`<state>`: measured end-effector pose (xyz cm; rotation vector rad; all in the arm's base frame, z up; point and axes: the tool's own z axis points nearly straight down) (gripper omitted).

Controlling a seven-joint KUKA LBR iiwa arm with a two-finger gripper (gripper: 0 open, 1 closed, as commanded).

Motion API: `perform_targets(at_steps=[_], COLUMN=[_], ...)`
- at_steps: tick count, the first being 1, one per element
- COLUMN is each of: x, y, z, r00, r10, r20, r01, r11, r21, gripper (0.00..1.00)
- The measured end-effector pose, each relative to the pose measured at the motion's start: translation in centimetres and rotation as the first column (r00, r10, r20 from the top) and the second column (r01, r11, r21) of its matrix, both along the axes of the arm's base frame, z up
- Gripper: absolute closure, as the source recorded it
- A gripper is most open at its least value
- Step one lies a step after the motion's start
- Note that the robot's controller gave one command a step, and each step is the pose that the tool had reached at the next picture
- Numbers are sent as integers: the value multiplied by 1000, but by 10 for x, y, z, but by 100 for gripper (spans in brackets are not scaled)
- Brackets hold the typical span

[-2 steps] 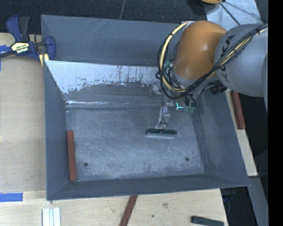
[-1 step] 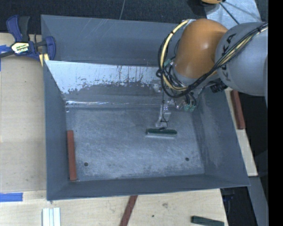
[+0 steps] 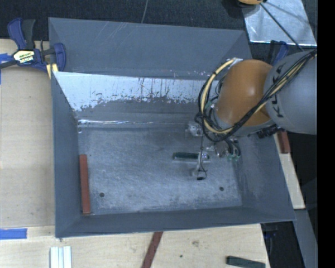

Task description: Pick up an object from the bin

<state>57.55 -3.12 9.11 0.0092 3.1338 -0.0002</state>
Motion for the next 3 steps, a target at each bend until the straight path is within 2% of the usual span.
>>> perform_targets(at_steps=[1,2,3], x=[8,8,14], y=[-11,-11,12], z=[-21,-21,157], r00=[992,992,995], r10=[130,129,98], r20=[-2,-2,4], r01=[-130,-129,-98], r11=[992,992,995], r21=[-1,-1,-2], gripper=[100,100,100])
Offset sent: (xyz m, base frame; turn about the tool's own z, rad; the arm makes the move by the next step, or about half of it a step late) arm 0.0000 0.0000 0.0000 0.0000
